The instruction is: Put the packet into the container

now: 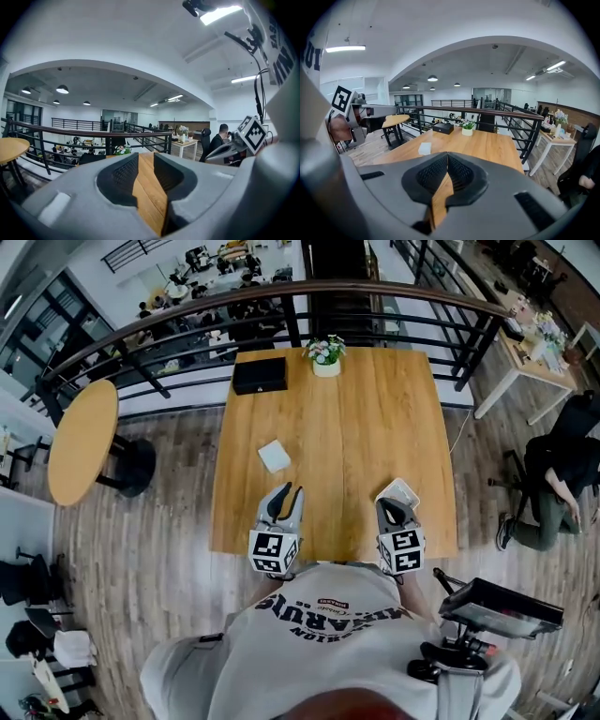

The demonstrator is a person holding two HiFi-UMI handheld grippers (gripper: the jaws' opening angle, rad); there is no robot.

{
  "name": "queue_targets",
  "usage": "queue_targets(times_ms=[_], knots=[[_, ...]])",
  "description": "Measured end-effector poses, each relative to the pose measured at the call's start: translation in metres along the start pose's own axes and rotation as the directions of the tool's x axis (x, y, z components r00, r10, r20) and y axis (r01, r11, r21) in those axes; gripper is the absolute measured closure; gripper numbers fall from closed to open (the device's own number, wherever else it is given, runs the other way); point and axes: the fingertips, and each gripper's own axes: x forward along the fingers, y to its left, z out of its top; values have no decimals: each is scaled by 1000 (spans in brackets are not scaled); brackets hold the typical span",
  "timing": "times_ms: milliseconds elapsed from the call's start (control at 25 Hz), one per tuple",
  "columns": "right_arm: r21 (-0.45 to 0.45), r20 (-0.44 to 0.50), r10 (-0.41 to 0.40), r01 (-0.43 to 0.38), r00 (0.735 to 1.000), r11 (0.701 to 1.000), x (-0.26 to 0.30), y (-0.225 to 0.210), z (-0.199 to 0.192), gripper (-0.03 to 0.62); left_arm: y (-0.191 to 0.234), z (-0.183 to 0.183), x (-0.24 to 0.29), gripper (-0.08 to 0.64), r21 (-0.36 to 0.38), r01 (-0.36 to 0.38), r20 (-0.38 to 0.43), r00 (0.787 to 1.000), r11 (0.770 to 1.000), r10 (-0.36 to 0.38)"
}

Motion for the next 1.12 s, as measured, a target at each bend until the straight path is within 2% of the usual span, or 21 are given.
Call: queue_targets(times_ms=[120,280,400,480,560,640,760,880,1000,1120], knots=[[12,17,-20,20,1000,1000,2,-14,2,583,10,-7,6,414,11,-25,-43,999,1000,26],[43,38,-48,46,998,998,-3,-19,5,583,33,-31,19,272,105,-1,-175,984,994,20],[51,31,-66,64,997,997,-13,-28,-1,583,52,-42,31,182,164,24,-271,962,986,22],[59,16,-86,85,996,995,-19,-38,-10,583,65,-50,42,145,221,60,-358,933,973,23],[75,-4,-110,110,994,991,-25,-48,-22,583,75,-60,53,103,284,131,-463,886,950,16],[101,-22,-134,136,991,986,-31,-56,-33,583,85,-74,63,-21,322,219,-579,815,921,9],[140,-34,-167,170,985,975,-39,-64,-44,583,102,-97,75,-34,336,309,-713,701,890,26],[161,-42,-186,190,982,968,-47,-66,-52,583,117,-114,86,-34,381,368,-775,628,848,75],[175,-54,-202,208,978,962,-59,-71,-59,583,128,-141,99,-34,363,429,-833,548,827,81],[185,-77,-223,233,972,955,-72,-80,-68,583,149,-172,120,-34,359,494,-880,461,792,112]])
